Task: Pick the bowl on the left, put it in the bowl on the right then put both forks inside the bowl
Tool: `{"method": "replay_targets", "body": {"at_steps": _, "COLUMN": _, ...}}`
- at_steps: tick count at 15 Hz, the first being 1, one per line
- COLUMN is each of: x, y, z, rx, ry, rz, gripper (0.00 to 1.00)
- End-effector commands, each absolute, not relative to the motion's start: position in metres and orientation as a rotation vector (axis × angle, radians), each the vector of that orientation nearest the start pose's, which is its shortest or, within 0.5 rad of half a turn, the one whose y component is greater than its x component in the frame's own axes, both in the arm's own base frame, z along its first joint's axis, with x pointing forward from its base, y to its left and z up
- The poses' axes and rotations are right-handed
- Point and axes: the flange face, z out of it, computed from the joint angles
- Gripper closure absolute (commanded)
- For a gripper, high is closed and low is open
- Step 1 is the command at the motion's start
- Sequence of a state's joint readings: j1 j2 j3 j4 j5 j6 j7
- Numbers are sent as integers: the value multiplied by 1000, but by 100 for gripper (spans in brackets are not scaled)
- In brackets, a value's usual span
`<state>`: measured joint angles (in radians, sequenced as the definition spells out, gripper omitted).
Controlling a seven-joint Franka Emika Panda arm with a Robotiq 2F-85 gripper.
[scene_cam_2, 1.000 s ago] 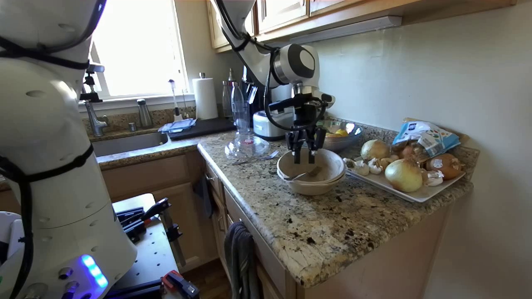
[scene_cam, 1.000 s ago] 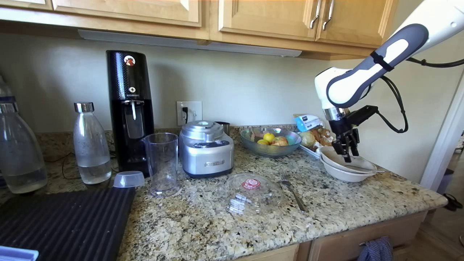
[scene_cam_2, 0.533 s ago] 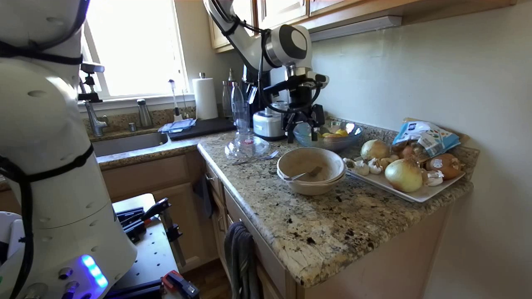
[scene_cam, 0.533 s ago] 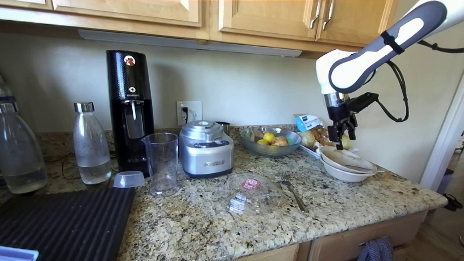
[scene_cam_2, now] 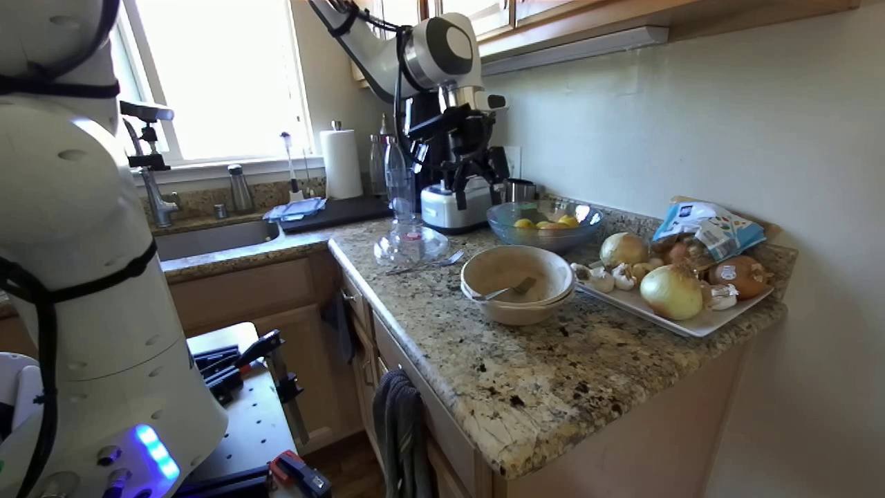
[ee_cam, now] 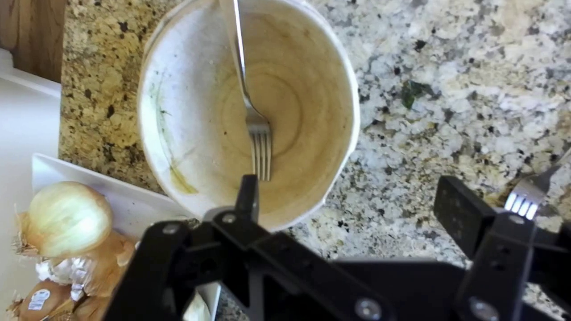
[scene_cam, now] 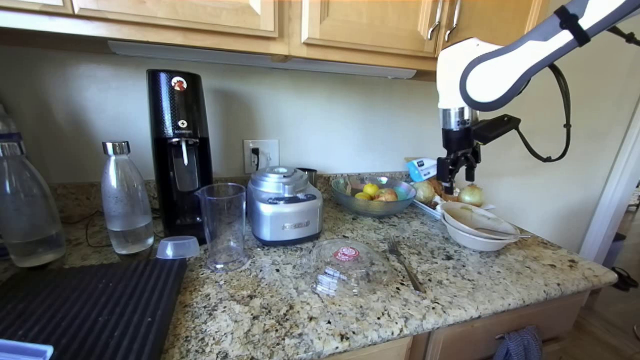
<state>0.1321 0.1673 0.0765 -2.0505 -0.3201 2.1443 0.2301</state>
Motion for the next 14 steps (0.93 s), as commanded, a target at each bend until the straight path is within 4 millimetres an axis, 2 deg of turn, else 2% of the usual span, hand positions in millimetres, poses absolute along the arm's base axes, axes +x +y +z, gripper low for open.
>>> {"method": "replay_targets", "body": {"at_steps": 1, "x": 543, "y": 136, "z": 346, "rx": -3376, "ry": -153, "rz": -136, "gripper": 0}}
{"method": "replay_targets", "body": {"at_steps": 4, "x": 541, "y": 165, "z": 331, "rx": -3345, "ry": -42, "rz": -222, "gripper": 0}}
{"method": "replay_targets", "body": {"at_steps": 6, "x": 540, "y": 176, "z": 322, "rx": -3324, "ry": 30, "rz": -246, "gripper": 0}}
{"method": "replay_targets", "body": {"at_steps": 9, "x": 538, "y": 185, "z": 310, "rx": -3305, "ry": 94, "rz": -255, "gripper": 0}}
{"method": "replay_targets", "body": {"at_steps": 10, "x": 544, "y": 184, "z": 316, "rx": -3315, "ry": 42, "rz": -214, "gripper": 0}}
{"method": "replay_targets", "body": {"at_steps": 14, "x": 544, "y": 186, "z": 309, "rx": -3310, "ry": 58, "rz": -211, "gripper": 0}}
